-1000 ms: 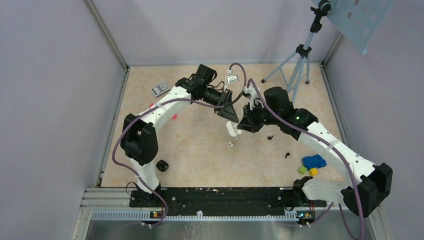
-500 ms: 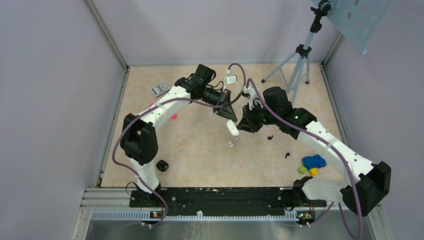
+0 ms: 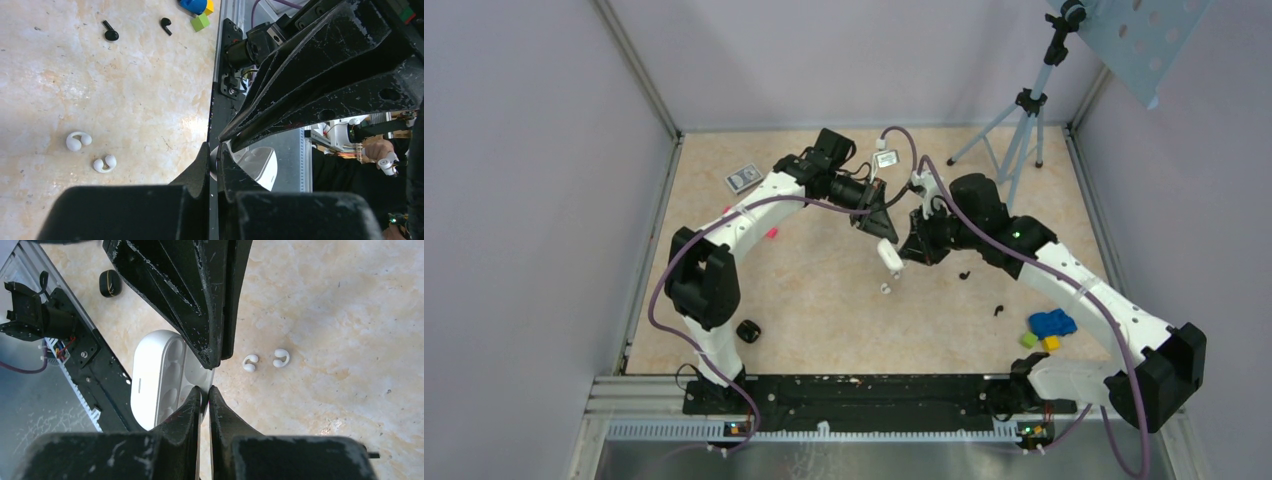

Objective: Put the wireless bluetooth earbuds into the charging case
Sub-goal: Pass from the right arm to the left, then pass from the left arm to the right

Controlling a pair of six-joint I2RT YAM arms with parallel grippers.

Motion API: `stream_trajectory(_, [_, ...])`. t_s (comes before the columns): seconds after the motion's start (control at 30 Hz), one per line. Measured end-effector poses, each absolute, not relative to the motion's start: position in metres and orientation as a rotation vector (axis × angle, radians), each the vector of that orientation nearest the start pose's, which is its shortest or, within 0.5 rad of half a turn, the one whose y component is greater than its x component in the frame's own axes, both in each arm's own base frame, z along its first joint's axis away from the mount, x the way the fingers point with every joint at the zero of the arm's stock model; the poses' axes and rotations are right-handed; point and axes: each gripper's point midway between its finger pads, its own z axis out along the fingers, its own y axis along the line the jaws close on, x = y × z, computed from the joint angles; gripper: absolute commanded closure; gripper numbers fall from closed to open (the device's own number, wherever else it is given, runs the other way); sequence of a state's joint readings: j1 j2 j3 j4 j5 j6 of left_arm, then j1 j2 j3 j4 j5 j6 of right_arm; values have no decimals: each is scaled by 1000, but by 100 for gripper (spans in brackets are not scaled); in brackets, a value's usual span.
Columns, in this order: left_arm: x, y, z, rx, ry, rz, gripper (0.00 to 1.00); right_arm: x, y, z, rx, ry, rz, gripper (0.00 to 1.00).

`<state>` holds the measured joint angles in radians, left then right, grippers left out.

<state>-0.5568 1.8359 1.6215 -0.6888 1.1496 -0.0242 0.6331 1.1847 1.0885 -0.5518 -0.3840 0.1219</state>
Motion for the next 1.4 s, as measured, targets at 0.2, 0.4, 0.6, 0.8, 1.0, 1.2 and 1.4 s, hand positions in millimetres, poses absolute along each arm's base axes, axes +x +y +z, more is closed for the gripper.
stream_trajectory(0.2, [255, -347, 233, 1110, 2113, -1652, 100, 229, 252, 219, -751, 2169, 821, 67])
stream_trajectory(0.4, [253, -346, 224, 1099, 2156, -1630, 100, 236, 248, 219, -699, 2177, 778, 55])
stream_trajectory(0.6, [258, -341, 213, 1082, 2212, -1549, 100, 245, 237, 218, -639, 2189, 701, 47])
stream_trajectory(0.8, [271, -333, 206, 1016, 2262, -1451, 100, 257, 207, 229, -479, 2188, 585, 44])
stream_trajectory(1.0, [280, -319, 210, 944, 2250, -1290, 100, 271, 166, 263, -152, 2104, 520, 39])
stream_trajectory(1.2, [285, -300, 234, 816, 2079, -1109, 100, 268, 163, 261, 217, 2088, 687, 39])
stream_trajectory(1.4, [284, -271, 262, 646, 1763, -926, 100, 260, 198, 225, 525, 2095, 1051, 30])
